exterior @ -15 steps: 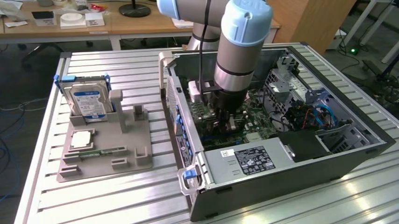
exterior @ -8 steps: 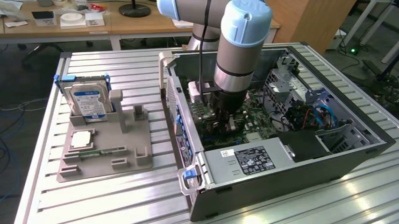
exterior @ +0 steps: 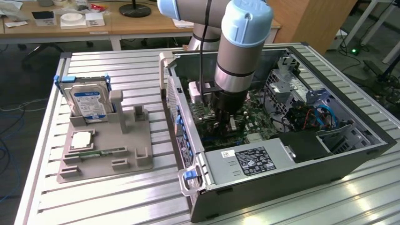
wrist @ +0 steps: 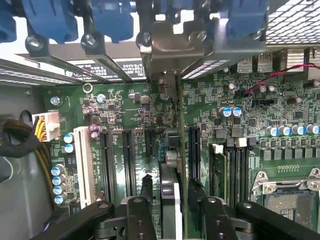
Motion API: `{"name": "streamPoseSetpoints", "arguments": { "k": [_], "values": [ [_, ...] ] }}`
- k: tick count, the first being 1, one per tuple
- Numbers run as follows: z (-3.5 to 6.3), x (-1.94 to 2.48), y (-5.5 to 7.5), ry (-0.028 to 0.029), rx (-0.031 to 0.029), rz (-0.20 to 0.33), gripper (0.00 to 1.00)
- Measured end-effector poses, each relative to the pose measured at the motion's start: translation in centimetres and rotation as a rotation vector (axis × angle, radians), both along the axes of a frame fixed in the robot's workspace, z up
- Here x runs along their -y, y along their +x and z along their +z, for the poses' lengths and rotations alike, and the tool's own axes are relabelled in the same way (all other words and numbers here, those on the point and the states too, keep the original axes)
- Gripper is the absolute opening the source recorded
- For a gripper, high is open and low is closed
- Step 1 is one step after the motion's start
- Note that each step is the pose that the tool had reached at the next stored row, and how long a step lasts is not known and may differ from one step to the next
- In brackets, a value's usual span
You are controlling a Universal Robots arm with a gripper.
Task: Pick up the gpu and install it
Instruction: 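Insert the gpu into the slot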
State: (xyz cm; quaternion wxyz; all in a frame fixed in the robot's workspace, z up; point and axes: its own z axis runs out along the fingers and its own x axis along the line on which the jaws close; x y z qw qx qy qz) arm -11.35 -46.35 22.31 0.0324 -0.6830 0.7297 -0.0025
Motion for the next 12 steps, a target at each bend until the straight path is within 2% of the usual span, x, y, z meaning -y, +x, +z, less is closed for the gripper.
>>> {"name": "streamPoseSetpoints", "arguments": {
  "k": [3,12],
  "values": [
    [0.71,0.00,0.0,0.0001,0.0006,0.000,0.42],
    [4.00,0.00,0.0,0.0001,0.0049,0.000,0.42]
  ]
}}
